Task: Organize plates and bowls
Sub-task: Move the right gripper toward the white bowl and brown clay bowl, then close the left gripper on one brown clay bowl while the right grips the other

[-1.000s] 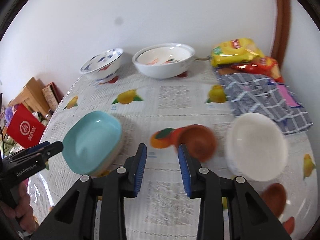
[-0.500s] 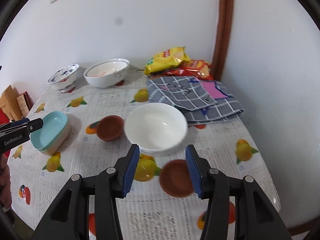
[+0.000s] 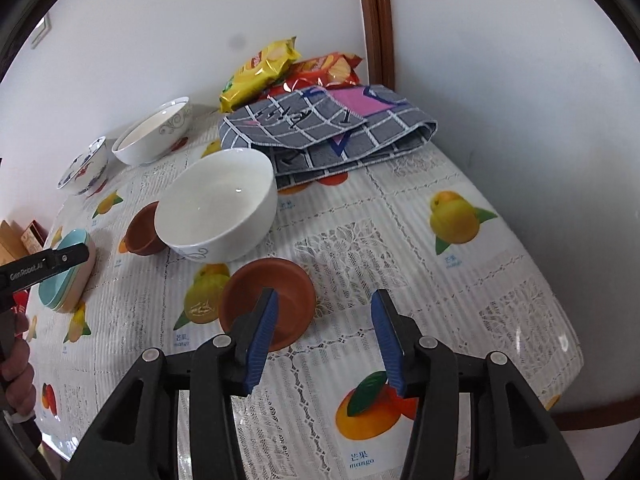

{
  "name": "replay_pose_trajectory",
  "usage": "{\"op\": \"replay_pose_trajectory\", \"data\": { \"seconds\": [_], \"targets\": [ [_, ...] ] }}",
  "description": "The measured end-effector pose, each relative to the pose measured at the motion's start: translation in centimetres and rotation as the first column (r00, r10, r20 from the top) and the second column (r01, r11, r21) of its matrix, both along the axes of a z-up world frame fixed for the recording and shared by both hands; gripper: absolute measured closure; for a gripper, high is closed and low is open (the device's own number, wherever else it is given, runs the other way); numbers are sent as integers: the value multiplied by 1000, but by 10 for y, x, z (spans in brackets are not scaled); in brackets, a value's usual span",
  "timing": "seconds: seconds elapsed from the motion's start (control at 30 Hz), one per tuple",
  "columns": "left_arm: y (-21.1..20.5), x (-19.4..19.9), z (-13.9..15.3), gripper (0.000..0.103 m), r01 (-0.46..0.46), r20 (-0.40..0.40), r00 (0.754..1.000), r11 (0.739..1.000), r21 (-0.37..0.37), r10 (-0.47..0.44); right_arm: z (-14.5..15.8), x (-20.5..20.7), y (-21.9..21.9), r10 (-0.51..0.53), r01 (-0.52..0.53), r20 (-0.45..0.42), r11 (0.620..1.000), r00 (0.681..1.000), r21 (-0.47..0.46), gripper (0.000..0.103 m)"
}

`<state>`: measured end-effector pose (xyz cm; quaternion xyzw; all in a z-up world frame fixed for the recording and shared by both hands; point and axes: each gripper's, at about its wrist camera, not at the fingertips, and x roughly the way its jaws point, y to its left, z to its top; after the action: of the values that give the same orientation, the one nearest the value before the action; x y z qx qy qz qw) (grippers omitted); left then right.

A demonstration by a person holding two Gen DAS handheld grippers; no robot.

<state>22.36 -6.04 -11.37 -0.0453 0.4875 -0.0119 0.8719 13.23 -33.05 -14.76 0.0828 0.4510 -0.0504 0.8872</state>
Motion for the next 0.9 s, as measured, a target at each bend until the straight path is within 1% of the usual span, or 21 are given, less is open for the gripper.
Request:
{"op": "replay_pose_trajectory", "data": {
  "seconds": [0.33, 0.4, 0.47, 0.5, 0.63, 0.7, 0.77, 0.83, 0.9],
  "targets": [
    [-14, 37, -23, 54, 1, -50, 999, 1000, 30, 0, -31, 22, 5, 41, -38, -66, 998, 997, 43, 55],
    [-16, 43, -30, 54, -2, -63, 998, 999, 33, 4, -35, 25, 4, 41, -37, -74, 998, 996, 56, 58],
    [-17, 49, -37, 54, -8, -83, 997, 1000, 30, 10, -39, 28, 4, 46, -41, -85, 997, 995, 60, 62],
    [-18, 51, -40, 54, -10, -86, 996, 1000, 22, 12, -40, 29, 4, 48, -43, -90, 997, 995, 61, 63],
    [-20, 57, -47, 54, -18, -84, 996, 1000, 15, 19, -47, 34, 2, 48, -42, -100, 997, 994, 65, 70],
    [-20, 60, -50, 54, -21, -85, 996, 1000, 14, 22, -49, 36, 0, 48, -42, -94, 997, 994, 63, 72],
    [-22, 62, -52, 54, -21, -89, 996, 1000, 15, 22, -50, 37, -1, 47, -41, -87, 997, 995, 64, 78],
    [-24, 64, -54, 54, -20, -92, 996, 1000, 15, 22, -51, 39, -2, 54, -48, -82, 996, 995, 70, 81],
    [-25, 66, -56, 57, -16, -91, 996, 1000, 11, 17, -51, 40, -2, 62, -56, -78, 995, 995, 78, 86]
  ]
}}
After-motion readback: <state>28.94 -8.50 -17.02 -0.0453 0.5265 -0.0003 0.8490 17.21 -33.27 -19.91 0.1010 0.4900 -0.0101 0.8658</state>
